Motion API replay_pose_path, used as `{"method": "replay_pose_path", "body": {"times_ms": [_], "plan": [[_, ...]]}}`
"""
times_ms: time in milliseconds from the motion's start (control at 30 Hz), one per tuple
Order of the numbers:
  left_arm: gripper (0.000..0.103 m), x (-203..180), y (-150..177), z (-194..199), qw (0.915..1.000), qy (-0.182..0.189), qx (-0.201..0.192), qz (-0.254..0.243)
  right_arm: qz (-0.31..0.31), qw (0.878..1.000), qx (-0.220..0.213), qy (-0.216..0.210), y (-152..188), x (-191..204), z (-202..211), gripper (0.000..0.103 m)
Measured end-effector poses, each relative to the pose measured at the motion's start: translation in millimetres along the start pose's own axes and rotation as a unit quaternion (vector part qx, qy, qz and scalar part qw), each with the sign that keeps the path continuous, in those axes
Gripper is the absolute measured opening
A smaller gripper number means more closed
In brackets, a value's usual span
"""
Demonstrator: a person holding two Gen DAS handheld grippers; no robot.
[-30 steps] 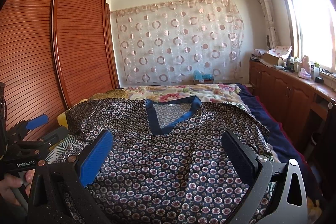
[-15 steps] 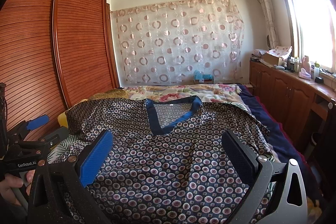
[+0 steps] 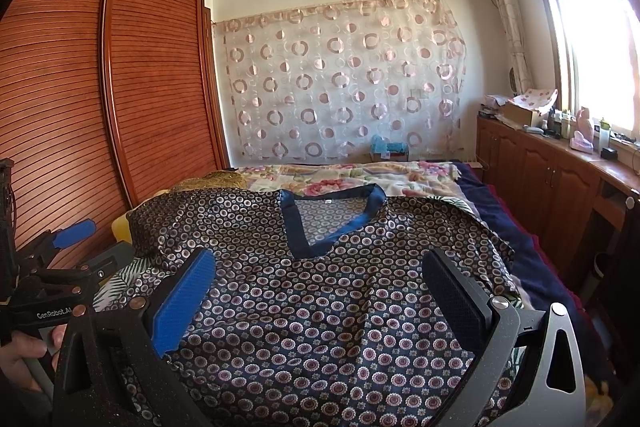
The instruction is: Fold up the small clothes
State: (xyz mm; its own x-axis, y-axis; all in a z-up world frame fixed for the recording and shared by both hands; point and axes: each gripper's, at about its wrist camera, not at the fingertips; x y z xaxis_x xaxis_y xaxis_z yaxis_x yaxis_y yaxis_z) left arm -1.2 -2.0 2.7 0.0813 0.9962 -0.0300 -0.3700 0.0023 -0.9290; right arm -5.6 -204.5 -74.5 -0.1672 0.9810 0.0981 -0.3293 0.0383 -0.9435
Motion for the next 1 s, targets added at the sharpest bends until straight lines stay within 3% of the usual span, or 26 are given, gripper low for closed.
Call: {"method": "replay_pose_path", "body": {"times_ms": [533, 1000], "plan": [[0.103, 3, 1, -1, 1.0, -0.003, 0.006, 0.001, 0.0, 1.0, 0.008, -0.005, 3, -1, -9, 0.103], [0.103, 45, 39, -41, 0.9972, -0.016, 0.07, 0.018, 0.029, 0.997, 0.063, -0.039, 10, 3, -69, 0.103]]}}
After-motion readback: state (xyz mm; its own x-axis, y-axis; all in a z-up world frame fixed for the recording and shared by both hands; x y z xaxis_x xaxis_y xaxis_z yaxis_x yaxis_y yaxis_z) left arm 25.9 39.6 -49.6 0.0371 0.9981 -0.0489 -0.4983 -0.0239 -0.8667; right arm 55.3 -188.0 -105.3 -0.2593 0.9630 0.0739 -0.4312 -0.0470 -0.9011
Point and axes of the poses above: each gripper's, at about its wrist camera, not at the fingertips, and z roughly against the way its jaws point, x to its left, y to its underside, and after that the axes turned 4 degrees about y, right-handed
